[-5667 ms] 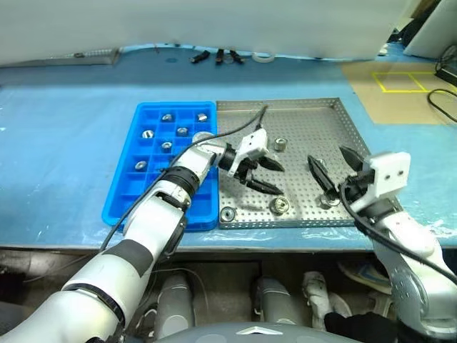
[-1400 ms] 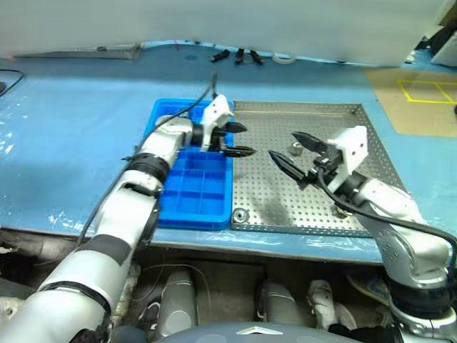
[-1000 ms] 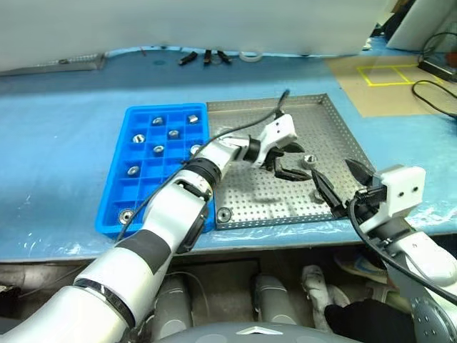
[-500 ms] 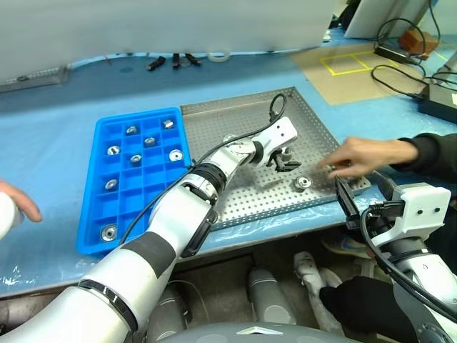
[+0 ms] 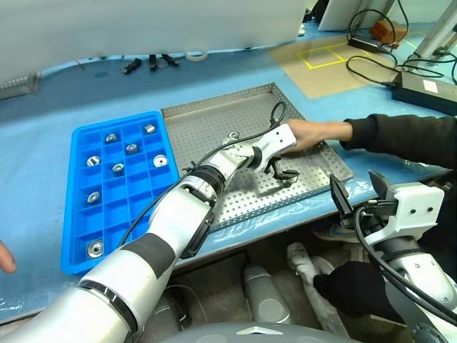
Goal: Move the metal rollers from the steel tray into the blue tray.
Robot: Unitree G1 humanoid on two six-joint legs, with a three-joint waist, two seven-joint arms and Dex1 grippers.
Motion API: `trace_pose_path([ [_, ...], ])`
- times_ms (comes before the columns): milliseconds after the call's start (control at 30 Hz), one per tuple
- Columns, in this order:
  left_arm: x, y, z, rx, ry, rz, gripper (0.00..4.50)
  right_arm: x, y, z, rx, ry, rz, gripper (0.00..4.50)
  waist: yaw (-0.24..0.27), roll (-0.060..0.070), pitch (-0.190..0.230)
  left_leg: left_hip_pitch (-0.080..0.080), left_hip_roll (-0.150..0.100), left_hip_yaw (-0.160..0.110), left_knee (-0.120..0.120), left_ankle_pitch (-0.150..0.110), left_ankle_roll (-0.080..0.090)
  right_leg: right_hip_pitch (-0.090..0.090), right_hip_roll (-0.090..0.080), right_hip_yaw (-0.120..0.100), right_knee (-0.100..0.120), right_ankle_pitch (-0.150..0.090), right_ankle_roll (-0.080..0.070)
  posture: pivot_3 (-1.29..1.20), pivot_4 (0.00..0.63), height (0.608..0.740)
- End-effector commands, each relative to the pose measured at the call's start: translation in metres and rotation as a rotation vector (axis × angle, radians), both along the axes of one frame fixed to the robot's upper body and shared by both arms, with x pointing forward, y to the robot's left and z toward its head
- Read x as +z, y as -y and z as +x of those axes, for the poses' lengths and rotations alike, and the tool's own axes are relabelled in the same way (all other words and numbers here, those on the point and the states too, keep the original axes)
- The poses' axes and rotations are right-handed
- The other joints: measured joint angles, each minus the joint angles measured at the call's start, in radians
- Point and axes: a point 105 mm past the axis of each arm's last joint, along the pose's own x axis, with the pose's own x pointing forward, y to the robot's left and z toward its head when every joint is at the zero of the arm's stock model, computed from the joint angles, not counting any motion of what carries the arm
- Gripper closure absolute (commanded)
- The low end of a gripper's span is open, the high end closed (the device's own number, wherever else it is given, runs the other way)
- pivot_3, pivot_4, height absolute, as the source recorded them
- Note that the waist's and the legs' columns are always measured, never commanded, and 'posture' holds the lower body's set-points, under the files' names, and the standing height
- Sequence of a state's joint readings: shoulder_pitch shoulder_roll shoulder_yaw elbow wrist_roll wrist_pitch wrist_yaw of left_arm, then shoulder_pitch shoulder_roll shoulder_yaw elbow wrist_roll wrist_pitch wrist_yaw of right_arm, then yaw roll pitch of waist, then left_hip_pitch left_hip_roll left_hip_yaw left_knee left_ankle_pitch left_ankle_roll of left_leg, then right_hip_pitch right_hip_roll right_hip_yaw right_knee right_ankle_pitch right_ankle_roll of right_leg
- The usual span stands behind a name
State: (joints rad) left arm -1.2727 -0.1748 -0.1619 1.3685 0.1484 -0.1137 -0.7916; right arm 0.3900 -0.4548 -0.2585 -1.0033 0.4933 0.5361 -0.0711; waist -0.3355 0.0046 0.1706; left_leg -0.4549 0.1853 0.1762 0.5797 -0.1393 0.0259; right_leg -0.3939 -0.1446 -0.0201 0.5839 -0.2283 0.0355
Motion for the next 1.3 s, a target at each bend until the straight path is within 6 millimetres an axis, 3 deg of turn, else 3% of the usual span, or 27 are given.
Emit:
trace_pose_path([
  [33, -0.01, 0.049, -0.042, -0.134, -0.036, -0.043, 0.22, 0.01, -0.006, -0.004, 0.016, 0.04, -0.009, 0.76, -0.01, 0.0, 0.0, 0.0, -0.001, -0.001, 0.001, -0.001, 0.001, 0.002, -0.001, -0.002, -0.002, 0.0, 0.0, -0.82, 0.15, 0.74],
  [333, 0.007, 0.043, -0.029, -0.074, -0.048, -0.119, 0.22, 0.01, -0.006, -0.002, 0.017, 0.033, -0.011, 0.76, -0.036, 0.0, 0.0, 0.0, -0.004, -0.002, 0.001, -0.004, 0.006, 0.008, -0.007, -0.005, -0.009, 0.0, 0.0, -0.81, 0.15, 0.74],
  [733, 0.036, -0.002, -0.005, -0.116, -0.044, -0.205, 0.22, 0.008, -0.011, 0.008, 0.069, 0.022, -0.011, 0.76, -0.037, 0.0, 0.0, 0.0, -0.012, -0.002, 0.001, -0.005, 0.011, 0.009, -0.016, -0.006, -0.01, 0.0, 0.0, -0.72, 0.15, 0.74],
  [867, 0.05, -0.029, 0.022, 0.036, 0.021, -0.221, 0.22, 0.005, -0.013, 0.015, 0.097, 0.016, -0.014, 0.76, -0.035, 0.0, 0.0, 0.0, -0.013, -0.002, 0.003, -0.005, 0.015, 0.011, -0.017, -0.006, -0.01, 0.0, 0.0, -0.68, 0.15, 0.74],
  [1033, 0.053, -0.068, 0.052, 0.251, 0.089, -0.179, 0.22, 0.006, -0.015, 0.022, 0.125, 0.018, -0.016, 0.76, -0.032, 0.0, 0.0, 0.0, -0.013, -0.003, 0.003, -0.005, 0.015, 0.011, -0.017, -0.006, -0.01, 0.0, 0.0, -0.65, 0.15, 0.74],
  [1200, 0.045, -0.105, 0.063, 0.321, 0.098, -0.129, 0.22, 0.004, -0.018, 0.025, 0.145, 0.015, -0.013, 0.76, -0.019, 0.0, 0.0, -0.002, -0.013, -0.003, 0.003, -0.005, 0.016, 0.01, -0.017, -0.007, -0.01, 0.0, 0.0, -0.63, 0.15, 0.74],
  [1300, 0.036, -0.117, 0.063, 0.319, 0.085, -0.093, 0.22, 0.003, -0.019, 0.026, 0.154, 0.013, -0.012, 0.76, -0.005, 0.0, 0.0, -0.002, -0.012, -0.003, 0.002, -0.005, 0.016, 0.01, -0.017, -0.008, -0.01, 0.0, 0.0, -0.61, 0.15, 0.74],
])
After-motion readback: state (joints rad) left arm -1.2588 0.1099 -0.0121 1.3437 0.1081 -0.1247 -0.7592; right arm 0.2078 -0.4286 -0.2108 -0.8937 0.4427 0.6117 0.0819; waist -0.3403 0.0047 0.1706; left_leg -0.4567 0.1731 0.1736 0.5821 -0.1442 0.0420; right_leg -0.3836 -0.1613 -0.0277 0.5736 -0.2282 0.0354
